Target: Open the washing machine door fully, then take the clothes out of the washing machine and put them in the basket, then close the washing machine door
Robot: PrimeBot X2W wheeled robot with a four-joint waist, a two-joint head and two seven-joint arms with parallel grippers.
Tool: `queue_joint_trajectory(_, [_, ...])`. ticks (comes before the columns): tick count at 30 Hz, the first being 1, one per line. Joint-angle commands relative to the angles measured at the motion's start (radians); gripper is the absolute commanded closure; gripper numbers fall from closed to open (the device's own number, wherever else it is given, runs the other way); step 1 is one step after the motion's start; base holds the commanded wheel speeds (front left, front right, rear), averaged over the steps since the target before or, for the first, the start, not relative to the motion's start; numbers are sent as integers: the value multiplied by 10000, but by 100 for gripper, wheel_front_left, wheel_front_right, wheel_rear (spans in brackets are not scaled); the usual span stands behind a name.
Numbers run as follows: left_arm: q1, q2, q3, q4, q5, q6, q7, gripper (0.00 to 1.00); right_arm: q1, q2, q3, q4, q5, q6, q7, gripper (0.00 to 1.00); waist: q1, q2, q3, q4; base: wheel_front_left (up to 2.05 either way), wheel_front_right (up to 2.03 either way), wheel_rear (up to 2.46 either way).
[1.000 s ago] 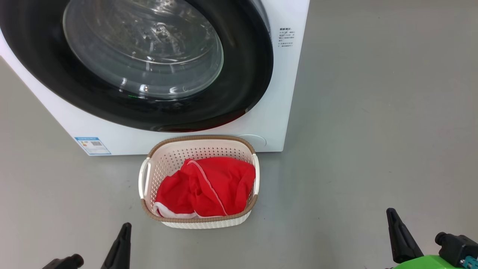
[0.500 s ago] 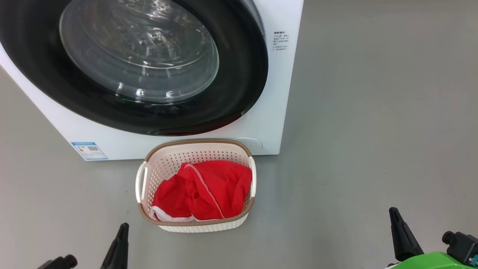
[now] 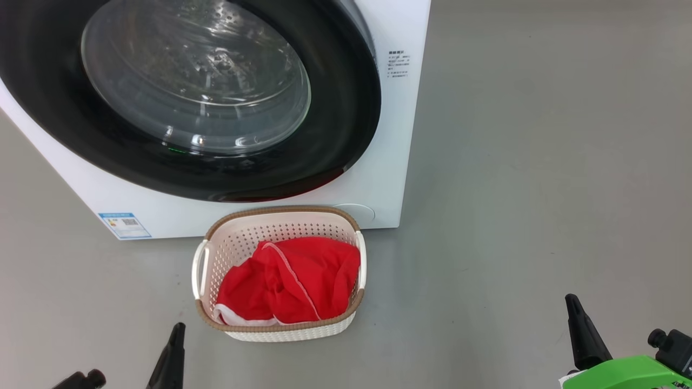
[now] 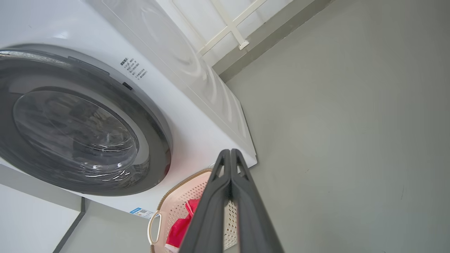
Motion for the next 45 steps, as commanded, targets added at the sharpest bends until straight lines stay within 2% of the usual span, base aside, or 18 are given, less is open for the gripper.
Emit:
queue_joint_trajectory(1, [-383, 116, 247, -210, -313, -27, 46, 100, -439, -186, 83, -277, 316, -4, 96, 100, -1, 0, -23, -23, 0, 0, 0])
queue_joint_trajectory(45, [-772, -249, 909, -246, -4289, -51, 1294, 100, -1092, -298, -5, -382, 4894, -8, 1367, 100, -1, 0, -463, -470, 0, 0, 0])
